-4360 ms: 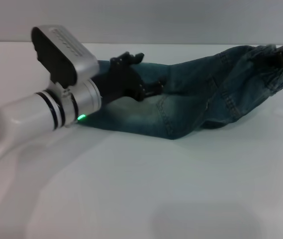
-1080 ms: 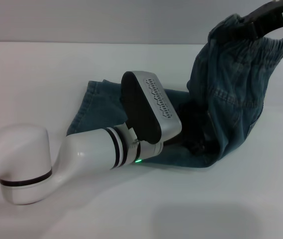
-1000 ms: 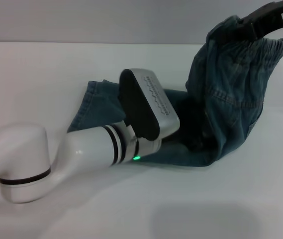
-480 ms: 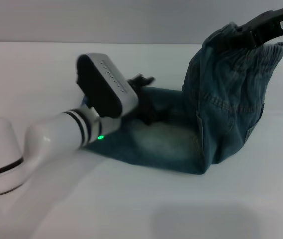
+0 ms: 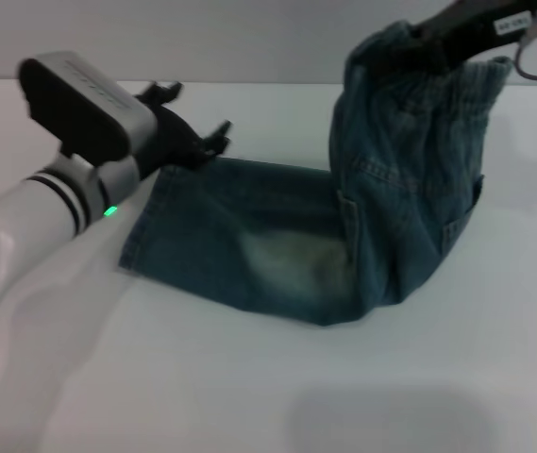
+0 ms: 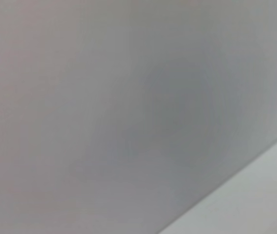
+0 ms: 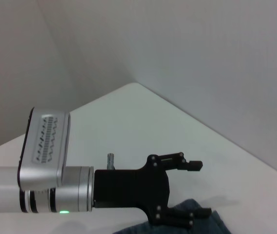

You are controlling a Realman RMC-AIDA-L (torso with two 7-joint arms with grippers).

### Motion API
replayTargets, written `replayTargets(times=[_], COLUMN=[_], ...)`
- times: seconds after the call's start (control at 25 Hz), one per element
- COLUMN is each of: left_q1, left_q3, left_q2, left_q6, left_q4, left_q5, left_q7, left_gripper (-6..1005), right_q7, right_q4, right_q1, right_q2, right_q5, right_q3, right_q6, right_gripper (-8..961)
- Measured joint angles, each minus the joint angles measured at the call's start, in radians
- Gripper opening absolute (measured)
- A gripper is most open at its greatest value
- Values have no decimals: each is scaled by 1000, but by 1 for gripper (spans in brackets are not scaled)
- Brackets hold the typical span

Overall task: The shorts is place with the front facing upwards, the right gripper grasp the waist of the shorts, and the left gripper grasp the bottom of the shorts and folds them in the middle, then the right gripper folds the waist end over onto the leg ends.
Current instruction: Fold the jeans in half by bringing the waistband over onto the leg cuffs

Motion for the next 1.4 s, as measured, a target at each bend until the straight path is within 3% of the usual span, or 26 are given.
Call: replayTargets(times=[0.28,0.48,0.72,1.0,1.2,1.4], left_q1=[51,63,89,102,93,92], left_q3=[-111,-190,-211,-212,-213,-214], left_q2=[-1,3,3,4,4,4], left_q6=[78,192,236,244,255,275], left_q4=[-5,-87,-120,-154,-199,-235], left_q5=[-6,-58,-77,-78,-79,-80], left_q7=[1,4,4,4,4,4], left_gripper=[842,842,842,842,842,842], right_q7=[-1,-14,-46,-137,-173,-182], right_q4=[25,82,145,241,306,356], right_q1=[28,61,89,150,191,212], right_q2=[9,11,19,42,46,46], right_q5=[7,9,11,19,41,42], right_q3=[-96,-128,-183,-206,-258,-304], right_q6=[93,129,195,264,305,329], right_gripper=[30,33,36,40,244,303])
